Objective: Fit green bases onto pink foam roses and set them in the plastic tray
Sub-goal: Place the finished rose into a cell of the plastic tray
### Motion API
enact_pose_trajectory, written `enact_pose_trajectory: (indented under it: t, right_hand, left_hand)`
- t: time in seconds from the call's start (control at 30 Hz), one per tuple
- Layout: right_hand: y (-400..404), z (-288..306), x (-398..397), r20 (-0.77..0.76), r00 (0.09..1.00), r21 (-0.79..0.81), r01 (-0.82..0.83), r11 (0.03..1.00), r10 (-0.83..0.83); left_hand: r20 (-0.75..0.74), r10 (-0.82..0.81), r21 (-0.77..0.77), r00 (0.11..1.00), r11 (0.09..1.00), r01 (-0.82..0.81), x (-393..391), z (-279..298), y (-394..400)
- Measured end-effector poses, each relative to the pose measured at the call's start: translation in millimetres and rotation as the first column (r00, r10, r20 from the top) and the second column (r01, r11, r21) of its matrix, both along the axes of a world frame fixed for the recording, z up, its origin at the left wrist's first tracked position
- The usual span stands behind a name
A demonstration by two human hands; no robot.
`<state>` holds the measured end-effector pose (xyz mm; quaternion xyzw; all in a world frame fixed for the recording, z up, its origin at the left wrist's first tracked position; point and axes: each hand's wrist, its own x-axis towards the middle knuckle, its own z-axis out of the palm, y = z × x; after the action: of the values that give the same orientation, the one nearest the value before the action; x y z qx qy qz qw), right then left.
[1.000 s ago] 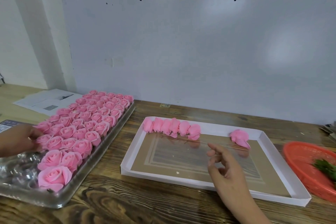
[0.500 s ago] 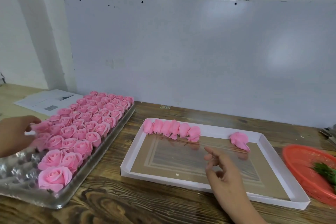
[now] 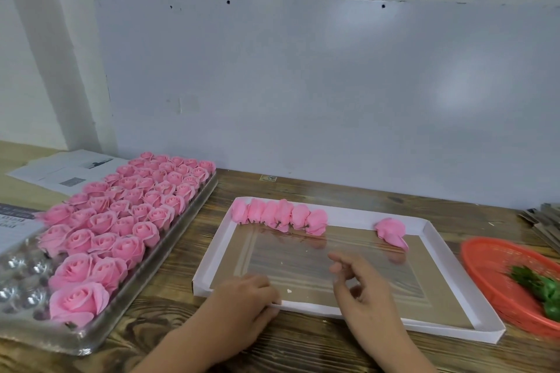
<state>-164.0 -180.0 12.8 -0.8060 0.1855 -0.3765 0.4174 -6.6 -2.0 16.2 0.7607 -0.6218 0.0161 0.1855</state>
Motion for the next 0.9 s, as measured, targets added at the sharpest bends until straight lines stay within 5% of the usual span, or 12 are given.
enact_pose_trajectory:
  t: [0.13, 0.3, 0.5, 0.67, 0.9]
  right_hand:
    - [-5, 3, 5, -0.156, 0.986, 0.021, 0.063, 0.998, -0.059]
    - [-31, 8, 33, -0.56, 0.827, 0.101, 0.124, 0.987, -0.047]
    - [-59, 21, 89, -0.464, 0.88, 0.393, 0.305, 0.867, -0.099]
    - [-69, 20, 124, -0.475, 0.848, 0.294, 0.404, 0.866, -0.234]
    - [-74, 19, 136, -0.538, 0.817, 0.312, 0.421, 0.852, -0.207]
  left_hand:
    - [0.202, -0.035, -0.069, 0.979, 0.996, 0.05, -3, -1, 4]
    - [0.209, -0.072, -0.102, 0.975, 0.99, 0.096, -3, -6, 4]
    - [0.205, -0.085, -0.102, 0.975, 0.989, 0.108, -4, -9, 4]
    - [0.212, -0.096, -0.108, 0.973, 0.987, 0.121, -3, -10, 4]
    - [0.23, -0.105, -0.122, 0.967, 0.983, 0.136, 1, -12, 2]
